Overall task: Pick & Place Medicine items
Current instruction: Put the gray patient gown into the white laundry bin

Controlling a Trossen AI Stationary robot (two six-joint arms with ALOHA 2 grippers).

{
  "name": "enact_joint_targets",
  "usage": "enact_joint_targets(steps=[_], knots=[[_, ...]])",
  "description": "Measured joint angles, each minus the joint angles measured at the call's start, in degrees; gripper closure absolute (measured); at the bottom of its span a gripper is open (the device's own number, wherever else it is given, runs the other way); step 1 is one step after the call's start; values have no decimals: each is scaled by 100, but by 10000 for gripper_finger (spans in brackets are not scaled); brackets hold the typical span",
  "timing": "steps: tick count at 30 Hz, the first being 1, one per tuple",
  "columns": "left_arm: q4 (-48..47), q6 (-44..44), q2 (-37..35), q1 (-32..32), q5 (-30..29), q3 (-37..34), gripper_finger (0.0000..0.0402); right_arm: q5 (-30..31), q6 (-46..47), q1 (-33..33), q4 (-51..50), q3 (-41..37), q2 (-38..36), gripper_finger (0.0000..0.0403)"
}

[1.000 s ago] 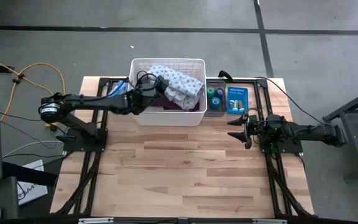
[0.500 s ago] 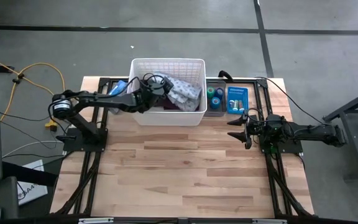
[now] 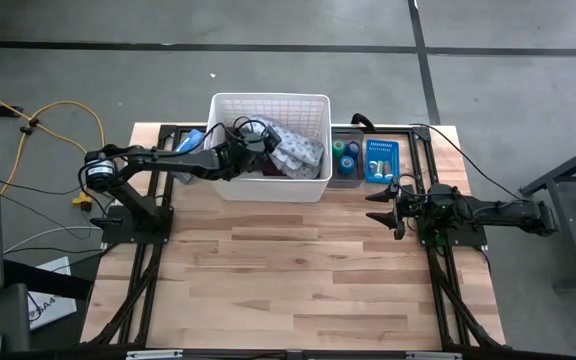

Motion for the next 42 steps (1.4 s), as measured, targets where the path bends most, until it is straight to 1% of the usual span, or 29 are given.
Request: enact_joint_targets(steps=[4,7,9,13,17,25,42], knots=[[-113,-18,1,5,16,-2,329,0,-1,0,0,0,2,160],[-138,-32,1,5,17,-2,322,0,0,1,0,0,0,160],[-140,-32,1,12,118,-4,320,0,0,1,0,0,0,160],[-160,-14,-6,112,440,-4,319,0,0,1,0,1,1,160],[-172,55,-70,149,505,-22,318,0,-2,0,0,2,0,160],[-164,257,-265,150,508,-22,318,0,-1,0,0,1,0,160],[-147,414,-283,143,501,-20,318,0,0,0,0,2,0,160]])
